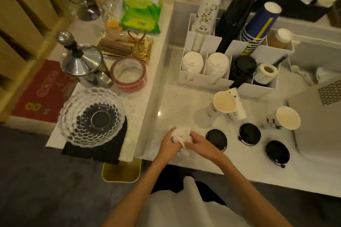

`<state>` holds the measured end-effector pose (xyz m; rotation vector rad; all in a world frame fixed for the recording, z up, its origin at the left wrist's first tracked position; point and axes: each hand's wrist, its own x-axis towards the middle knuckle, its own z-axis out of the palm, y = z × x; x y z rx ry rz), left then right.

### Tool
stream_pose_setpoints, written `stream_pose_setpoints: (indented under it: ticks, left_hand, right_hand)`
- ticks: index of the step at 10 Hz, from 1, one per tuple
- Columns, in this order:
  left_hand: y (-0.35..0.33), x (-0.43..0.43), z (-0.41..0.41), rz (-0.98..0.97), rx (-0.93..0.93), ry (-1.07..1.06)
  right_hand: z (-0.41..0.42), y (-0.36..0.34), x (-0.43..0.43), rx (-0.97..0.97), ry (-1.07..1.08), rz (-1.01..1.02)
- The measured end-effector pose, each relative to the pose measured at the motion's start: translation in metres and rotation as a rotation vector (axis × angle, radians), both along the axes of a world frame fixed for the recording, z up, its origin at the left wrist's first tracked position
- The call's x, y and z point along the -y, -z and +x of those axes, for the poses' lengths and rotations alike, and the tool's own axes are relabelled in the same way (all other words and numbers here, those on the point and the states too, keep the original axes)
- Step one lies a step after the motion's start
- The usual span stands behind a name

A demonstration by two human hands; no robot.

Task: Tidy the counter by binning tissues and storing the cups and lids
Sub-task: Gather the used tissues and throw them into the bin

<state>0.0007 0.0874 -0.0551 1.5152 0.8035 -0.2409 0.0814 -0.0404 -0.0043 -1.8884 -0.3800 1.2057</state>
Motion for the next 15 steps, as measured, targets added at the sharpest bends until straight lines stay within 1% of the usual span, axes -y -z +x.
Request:
stream_pose_setpoints:
  ticks: [1, 2, 3, 4, 5, 6, 7, 8, 9, 10, 11, 12, 13, 14, 15]
  left_hand:
    - [-0.028, 0.002, -0.011, -0.123, -0.106, -0.093]
    - [-0.05, 0.009, -0.031, -0.333, -0.177, -0.094]
    - [-0.061, 0.023, -0.072, -0.453, -0.21, -0.149]
    - [-0.066, 0.035, -0.107, -0.559, -0.03, -0.361]
    - [-0.068, 0.043, -0.148, -0.468, 0.144, -0.36]
    - [-0.057, 0.055, -0.198, -0.086, 0.133, -0.164]
    - [-0.041, 0.052, -0.234, 0.081, -0.022, -0.242]
    - [-0.03, 0.021, -0.268, 0.085, -0.025, -0.382]
    - [-0.019, -0.025, -0.295, -0.024, -0.112, -0.552]
    - [-0.006, -0.066, -0.318, -0.113, -0.2, -0.667]
    - [0.005, -0.107, -0.341, -0.289, -0.171, -0.635]
    - [0.017, -0.153, -0.367, -0.338, -0.053, -0.574]
    - [0.044, -0.192, -0.377, -0.09, -0.023, -0.401]
    - [0.087, -0.218, -0.376, 0.042, -0.039, -0.328]
    - [0.157, -0.241, -0.365, 0.079, -0.079, -0.3]
  right_hand:
    - [-0.027, -0.002, 0.031, 0.425, -0.087, -0.011]
    - [-0.05, -0.001, 0.044, 0.653, -0.326, 0.006]
    - [-0.083, 0.001, 0.045, 0.632, -0.345, 0.008]
    - [-0.116, 0.003, 0.046, 0.571, -0.18, 0.069]
    - [-0.14, 0.004, 0.039, 0.443, 0.057, 0.035]
    - [-0.176, 0.005, 0.025, 0.277, 0.044, -0.067]
    - [-0.215, 0.01, 0.01, 0.119, -0.087, 0.029]
    - [-0.245, 0.019, -0.009, 0.027, -0.291, 0.098]
    - [-0.262, 0.029, -0.038, 0.096, -0.349, 0.137]
    - [-0.28, 0.037, -0.081, 0.233, -0.502, 0.179]
    - [-0.307, 0.053, -0.134, 0.281, -0.512, 0.162]
    - [-0.322, 0.074, -0.185, 0.294, -0.365, 0.019]
    - [-0.328, 0.1, -0.231, 0.329, -0.249, -0.11]
    - [-0.335, 0.141, -0.269, 0.353, -0.275, -0.219]
    - [-0.335, 0.205, -0.297, 0.419, -0.317, -0.282]
